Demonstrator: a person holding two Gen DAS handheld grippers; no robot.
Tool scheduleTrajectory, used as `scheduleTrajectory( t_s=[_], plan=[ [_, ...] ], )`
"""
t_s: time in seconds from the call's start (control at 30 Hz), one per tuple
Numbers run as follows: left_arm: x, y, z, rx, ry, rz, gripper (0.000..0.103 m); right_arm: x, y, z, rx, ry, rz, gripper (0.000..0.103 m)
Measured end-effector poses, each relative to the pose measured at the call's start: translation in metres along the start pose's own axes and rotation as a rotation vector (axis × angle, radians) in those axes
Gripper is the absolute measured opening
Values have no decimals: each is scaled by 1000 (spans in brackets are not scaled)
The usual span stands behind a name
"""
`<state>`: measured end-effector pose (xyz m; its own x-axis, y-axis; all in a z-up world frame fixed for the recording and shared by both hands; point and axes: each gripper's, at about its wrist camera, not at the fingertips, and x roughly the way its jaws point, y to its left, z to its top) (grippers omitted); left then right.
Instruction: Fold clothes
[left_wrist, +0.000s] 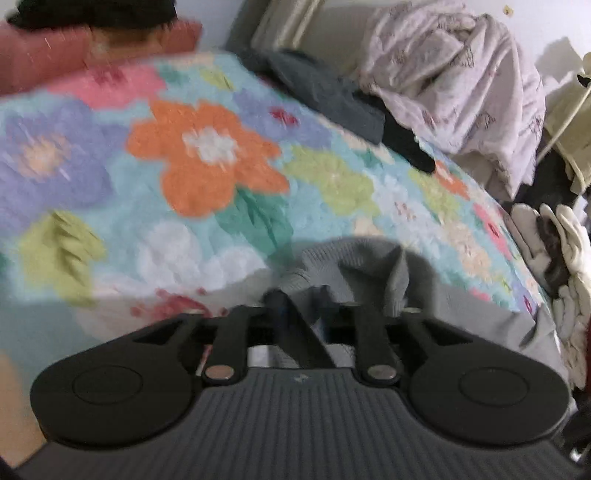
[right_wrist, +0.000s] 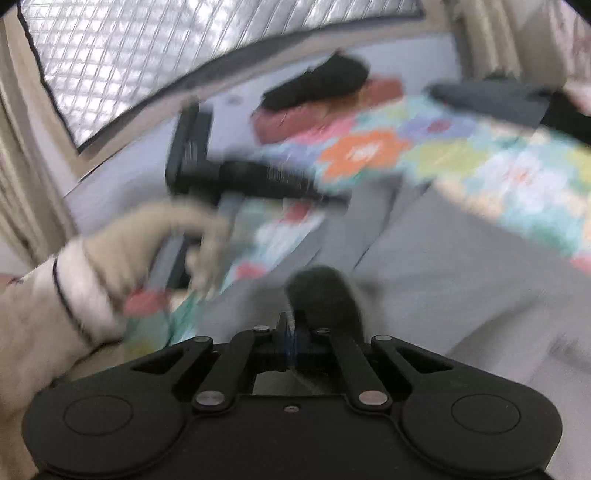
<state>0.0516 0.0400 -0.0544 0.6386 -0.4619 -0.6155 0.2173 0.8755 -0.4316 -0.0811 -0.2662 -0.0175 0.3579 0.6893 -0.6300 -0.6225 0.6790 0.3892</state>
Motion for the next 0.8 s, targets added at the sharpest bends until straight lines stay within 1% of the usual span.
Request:
scheduleTrajectory(
  t_s=[0.03, 0.07, 0.1, 0.13, 0.2, 0.23, 0.27, 0.3, 0.37, 0.4, 0.5, 0.53, 0.57, 0.6, 0.67, 0.73, 0.8],
  plan=[
    [-9, -2, 1, 13, -17, 6, 28, 4, 1, -6, 15, 23, 7, 6],
    [-15, -5, 1, 17, -25, 5, 29, 6, 2, -13, 26, 39, -4, 11],
    [-20, -7, 2, 18, -29, 1, 30, 5, 2, -18, 45, 46, -18, 12],
    [-24, -10, 2, 14, -37, -7, 32, 3, 1, -22, 63, 40, -25, 16],
    [-29, -17, 2, 14, -51, -23, 34, -11, 2, -27, 104, -8, -20, 34],
    [-30, -24, 0, 21, -43, -24, 37, -20, 2, -29, 128, -36, -17, 48],
    [-32, -30, -3, 29, -32, -23, 45, -29, 3, -31, 150, -63, -13, 50],
    [-34, -38, -8, 42, -20, -18, 48, -40, 5, -33, 170, -90, -9, 50],
    [-42, -52, -24, 84, -6, -2, 48, -61, 11, -37, 177, -118, -4, 53],
    [-47, -59, -32, 108, -5, 9, 49, -70, 15, -38, 174, -128, -15, 53],
    [-67, -74, -54, 177, -10, 55, 49, -100, 23, -49, 176, -153, -78, 54],
    [-75, -77, -59, 193, -13, 77, 51, -110, 23, -54, 184, -158, -99, 54],
    [-82, -79, -64, 205, -16, 100, 56, -119, 24, -59, 193, -162, -128, 54],
    [-88, -78, -68, 197, -7, 106, 58, -127, 24, -64, 200, -158, -164, 54],
    [-99, -77, -75, 172, 14, 87, 61, -142, 25, -74, 210, -144, -238, 54],
    [-107, -80, -82, 161, 24, 42, 61, -157, 25, -83, 222, -130, -299, 54],
    [-116, -84, -89, 150, 34, -2, 61, -174, 25, -94, 225, -116, -339, 54]
  ],
)
